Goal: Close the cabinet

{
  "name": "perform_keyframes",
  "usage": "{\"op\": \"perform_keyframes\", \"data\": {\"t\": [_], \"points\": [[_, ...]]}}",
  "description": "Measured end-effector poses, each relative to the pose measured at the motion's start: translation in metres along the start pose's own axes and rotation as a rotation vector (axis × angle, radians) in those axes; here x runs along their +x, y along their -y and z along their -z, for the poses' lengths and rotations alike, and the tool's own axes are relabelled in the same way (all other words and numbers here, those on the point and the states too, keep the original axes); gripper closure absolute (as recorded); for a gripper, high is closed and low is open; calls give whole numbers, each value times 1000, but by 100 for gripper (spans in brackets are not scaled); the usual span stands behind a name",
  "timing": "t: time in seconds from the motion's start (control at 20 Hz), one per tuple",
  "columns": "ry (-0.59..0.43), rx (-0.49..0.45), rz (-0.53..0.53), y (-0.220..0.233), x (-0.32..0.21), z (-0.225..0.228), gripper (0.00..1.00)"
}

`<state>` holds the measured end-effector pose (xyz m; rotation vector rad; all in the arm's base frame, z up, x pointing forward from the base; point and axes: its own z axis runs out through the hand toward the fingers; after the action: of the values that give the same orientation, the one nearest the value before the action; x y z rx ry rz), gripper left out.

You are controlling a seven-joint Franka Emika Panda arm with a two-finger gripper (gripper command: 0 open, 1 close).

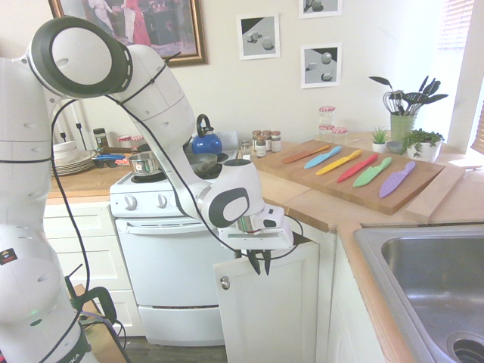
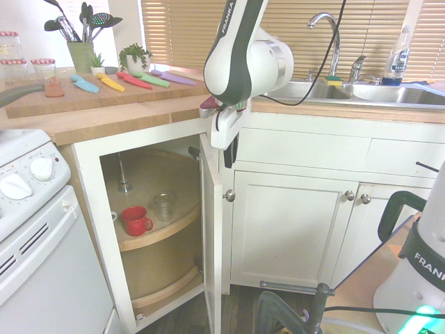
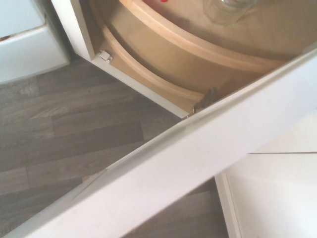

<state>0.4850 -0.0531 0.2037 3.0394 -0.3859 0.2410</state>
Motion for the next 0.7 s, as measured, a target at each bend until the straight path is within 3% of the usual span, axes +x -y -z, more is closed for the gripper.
{"op": "perform_keyframes", "data": {"t": [0.7], "points": [[63, 1, 70, 72, 21, 3, 100]]}}
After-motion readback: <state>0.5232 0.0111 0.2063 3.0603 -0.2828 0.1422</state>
